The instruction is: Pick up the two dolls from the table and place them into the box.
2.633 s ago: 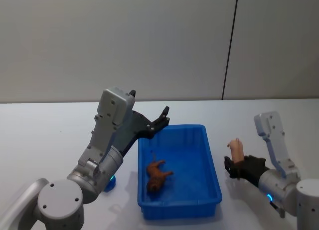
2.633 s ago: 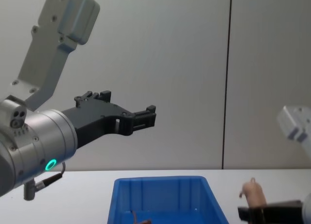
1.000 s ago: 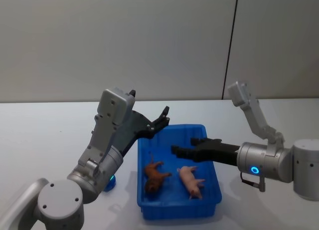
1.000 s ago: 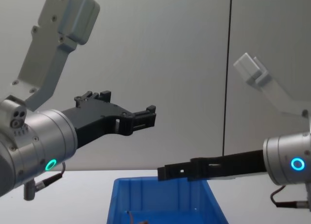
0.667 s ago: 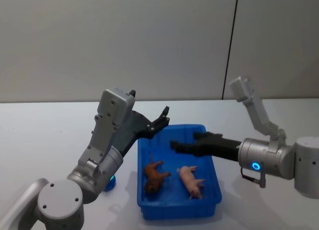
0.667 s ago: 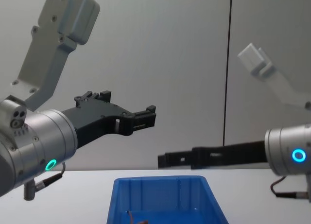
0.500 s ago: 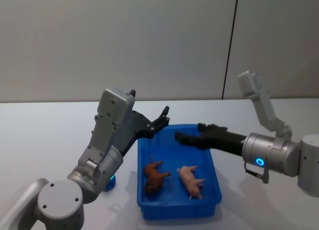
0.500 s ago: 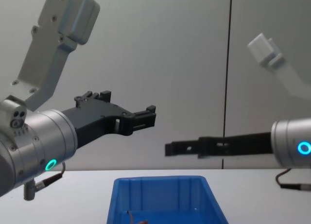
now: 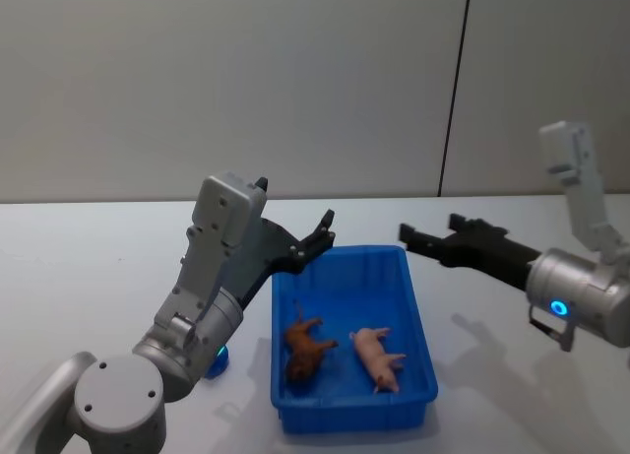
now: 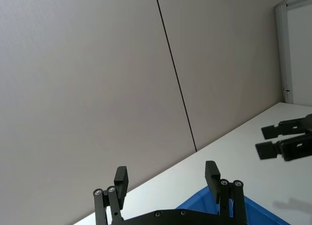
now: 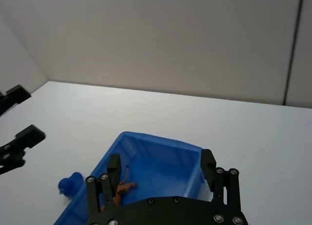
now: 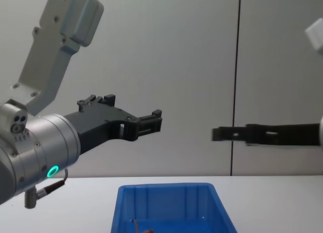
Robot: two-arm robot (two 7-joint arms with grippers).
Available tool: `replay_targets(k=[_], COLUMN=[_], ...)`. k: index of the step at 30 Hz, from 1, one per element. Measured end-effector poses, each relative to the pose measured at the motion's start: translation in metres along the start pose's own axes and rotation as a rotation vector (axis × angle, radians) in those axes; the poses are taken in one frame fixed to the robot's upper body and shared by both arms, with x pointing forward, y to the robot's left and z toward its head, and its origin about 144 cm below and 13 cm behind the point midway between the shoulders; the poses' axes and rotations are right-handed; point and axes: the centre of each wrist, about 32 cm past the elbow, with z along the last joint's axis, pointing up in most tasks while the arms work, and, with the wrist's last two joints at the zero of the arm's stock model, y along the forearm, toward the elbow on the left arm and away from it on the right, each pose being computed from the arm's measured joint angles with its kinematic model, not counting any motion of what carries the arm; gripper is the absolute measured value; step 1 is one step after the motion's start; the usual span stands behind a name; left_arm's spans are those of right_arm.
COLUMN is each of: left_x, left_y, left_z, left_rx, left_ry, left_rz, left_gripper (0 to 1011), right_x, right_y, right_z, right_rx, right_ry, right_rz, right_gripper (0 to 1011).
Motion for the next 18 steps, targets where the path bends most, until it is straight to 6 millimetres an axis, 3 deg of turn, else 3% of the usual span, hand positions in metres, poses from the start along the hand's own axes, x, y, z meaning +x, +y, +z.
replay_targets(k=[11,18], left_x=[0.002,0.007], left_y=[0.008,0.026], left_z=[0.001,0.003], left_rx=[0.037,0.108], left_ry=[0.027,0.076], left_rz=[-0.004,0.013], left_gripper=[1001,1001], right_x=[0.013,0.023], right_y=[-0.026,-0.044], right_z=[-0.003,-0.006], right_rx=[0.051,0.077], right_ry=[0.043,0.078], right_rz=[-0.148,-0.261], right_gripper=[1001,1001])
